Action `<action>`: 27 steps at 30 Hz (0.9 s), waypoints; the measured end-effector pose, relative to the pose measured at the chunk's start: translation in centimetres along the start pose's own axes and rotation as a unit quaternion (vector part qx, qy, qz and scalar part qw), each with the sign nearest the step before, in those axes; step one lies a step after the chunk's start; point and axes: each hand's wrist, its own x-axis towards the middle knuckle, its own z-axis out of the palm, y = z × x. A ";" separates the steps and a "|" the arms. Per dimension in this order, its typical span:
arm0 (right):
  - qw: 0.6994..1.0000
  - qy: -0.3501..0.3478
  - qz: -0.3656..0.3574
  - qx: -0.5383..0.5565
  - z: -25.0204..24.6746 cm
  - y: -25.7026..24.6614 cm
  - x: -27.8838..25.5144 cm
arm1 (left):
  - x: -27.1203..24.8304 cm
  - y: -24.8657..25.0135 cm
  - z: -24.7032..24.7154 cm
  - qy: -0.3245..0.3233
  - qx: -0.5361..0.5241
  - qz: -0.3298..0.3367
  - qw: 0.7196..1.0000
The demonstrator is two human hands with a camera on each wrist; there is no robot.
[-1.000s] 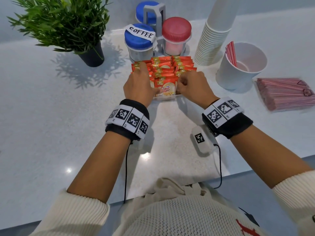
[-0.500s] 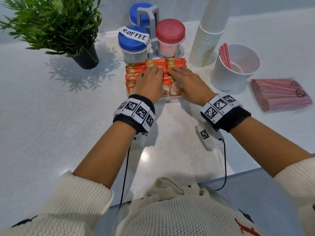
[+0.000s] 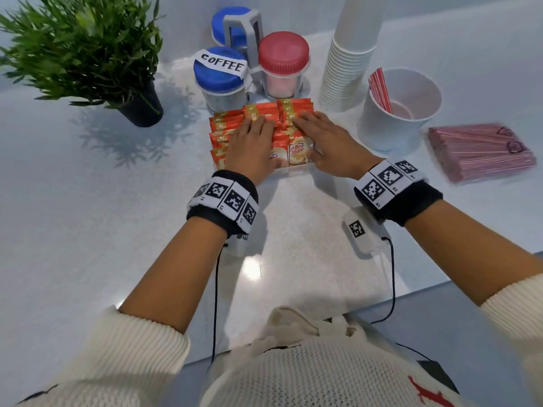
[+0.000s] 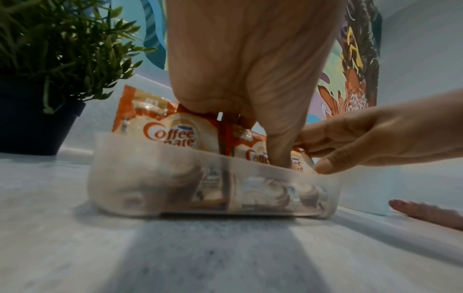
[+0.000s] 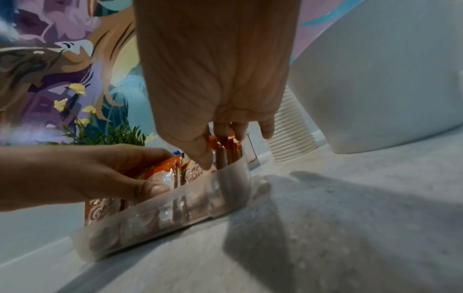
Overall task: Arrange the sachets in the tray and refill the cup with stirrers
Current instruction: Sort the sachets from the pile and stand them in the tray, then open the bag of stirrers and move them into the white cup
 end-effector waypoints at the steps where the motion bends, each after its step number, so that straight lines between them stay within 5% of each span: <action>1: 1.000 0.014 0.003 0.023 -0.2 0.0 -0.3 | 0.0 0.1 0.0 0.013 -0.018 -0.001 1.000; 9: 0.977 0.188 0.043 0.094 -3.6 0.9 -4.4 | 0.1 4.4 -1.8 0.118 -0.112 0.056 0.985; 17: 0.921 0.328 0.141 0.156 -8.0 9.2 -9.7 | 2.0 13.9 -1.5 0.102 -0.169 0.151 0.969; 20: 0.915 0.313 0.200 0.158 -8.7 13.2 -12.0 | 2.5 18.0 -0.1 0.083 -0.179 0.168 0.966; 27: 0.932 0.155 0.301 0.132 -8.6 21.7 -15.2 | 3.3 25.5 4.0 0.022 -0.183 0.157 0.970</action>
